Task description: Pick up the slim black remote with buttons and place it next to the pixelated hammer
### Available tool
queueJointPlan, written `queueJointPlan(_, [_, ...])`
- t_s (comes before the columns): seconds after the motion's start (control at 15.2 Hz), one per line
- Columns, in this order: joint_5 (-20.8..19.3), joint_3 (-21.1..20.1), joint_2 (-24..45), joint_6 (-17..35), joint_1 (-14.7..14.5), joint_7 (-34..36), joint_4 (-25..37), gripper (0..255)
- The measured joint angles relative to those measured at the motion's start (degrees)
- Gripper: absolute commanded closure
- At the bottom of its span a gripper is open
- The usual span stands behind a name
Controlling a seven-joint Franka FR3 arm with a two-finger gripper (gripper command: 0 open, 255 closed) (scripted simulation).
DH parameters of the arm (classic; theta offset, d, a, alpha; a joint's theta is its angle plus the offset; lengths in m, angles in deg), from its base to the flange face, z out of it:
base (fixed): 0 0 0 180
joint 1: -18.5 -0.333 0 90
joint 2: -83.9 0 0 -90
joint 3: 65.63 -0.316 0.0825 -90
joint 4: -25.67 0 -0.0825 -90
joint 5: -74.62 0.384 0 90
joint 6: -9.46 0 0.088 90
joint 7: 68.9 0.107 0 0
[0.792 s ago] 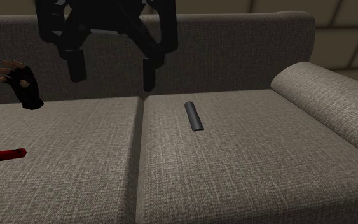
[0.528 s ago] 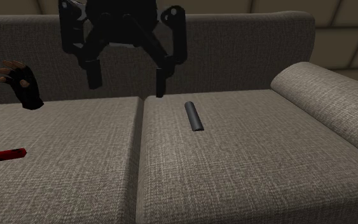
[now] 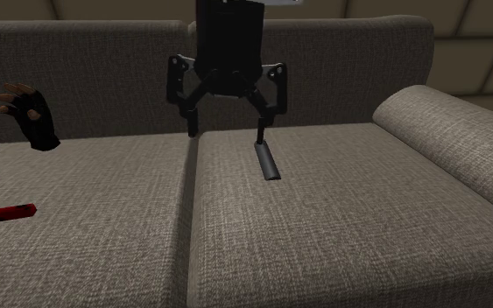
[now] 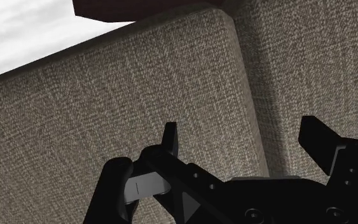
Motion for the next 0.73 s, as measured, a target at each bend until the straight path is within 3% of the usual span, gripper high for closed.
queueJointPlan(0.73, [0.7,3.1,22.3,14.7,0.1,-8.8,9.1,0])
